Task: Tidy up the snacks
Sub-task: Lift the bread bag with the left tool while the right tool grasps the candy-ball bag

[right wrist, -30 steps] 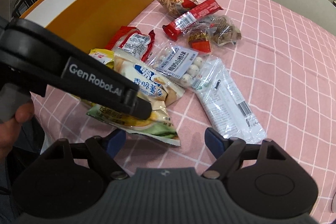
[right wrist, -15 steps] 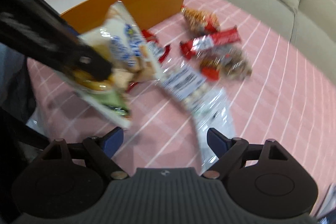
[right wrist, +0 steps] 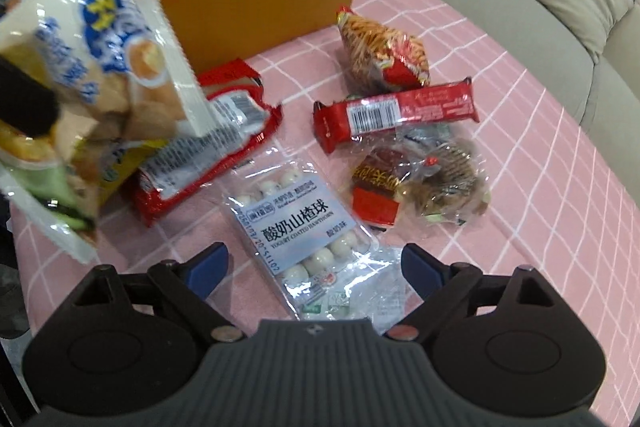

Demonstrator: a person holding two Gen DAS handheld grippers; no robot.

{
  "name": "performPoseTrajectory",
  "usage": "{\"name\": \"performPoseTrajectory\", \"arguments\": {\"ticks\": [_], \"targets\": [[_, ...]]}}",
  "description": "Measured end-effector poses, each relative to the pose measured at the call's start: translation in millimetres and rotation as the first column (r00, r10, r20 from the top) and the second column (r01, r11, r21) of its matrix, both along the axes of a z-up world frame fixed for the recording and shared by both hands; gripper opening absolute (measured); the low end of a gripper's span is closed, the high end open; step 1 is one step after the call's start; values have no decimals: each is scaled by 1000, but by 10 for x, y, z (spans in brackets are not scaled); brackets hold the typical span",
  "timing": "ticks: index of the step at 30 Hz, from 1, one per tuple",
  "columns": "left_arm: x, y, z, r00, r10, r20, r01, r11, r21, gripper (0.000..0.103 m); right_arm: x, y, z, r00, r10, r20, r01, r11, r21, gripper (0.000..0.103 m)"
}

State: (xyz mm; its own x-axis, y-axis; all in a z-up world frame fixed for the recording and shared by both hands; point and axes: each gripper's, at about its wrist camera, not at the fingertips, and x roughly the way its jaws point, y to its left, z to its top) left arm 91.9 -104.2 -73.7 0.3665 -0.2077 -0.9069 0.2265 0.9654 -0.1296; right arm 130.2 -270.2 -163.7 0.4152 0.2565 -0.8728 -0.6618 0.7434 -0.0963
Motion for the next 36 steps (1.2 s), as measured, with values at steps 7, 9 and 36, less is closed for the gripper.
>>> {"name": "performPoseTrajectory", "arguments": {"ticks": [7, 9, 36], "targets": [[11, -11, 14, 1000, 0, 3, 0, 1000, -1, 28, -34, 44, 22, 999, -40, -4, 40, 999, 16, 77], [8, -4, 28, 1000, -1, 7, 1, 1000, 1, 28, -83, 69, 37, 999, -44, -1, 44, 999, 15, 75], [-227, 496, 573, 984, 76, 164, -61, 994, -95, 28, -668, 41, 771, 961, -276, -10, 273, 942, 197, 12]]}}
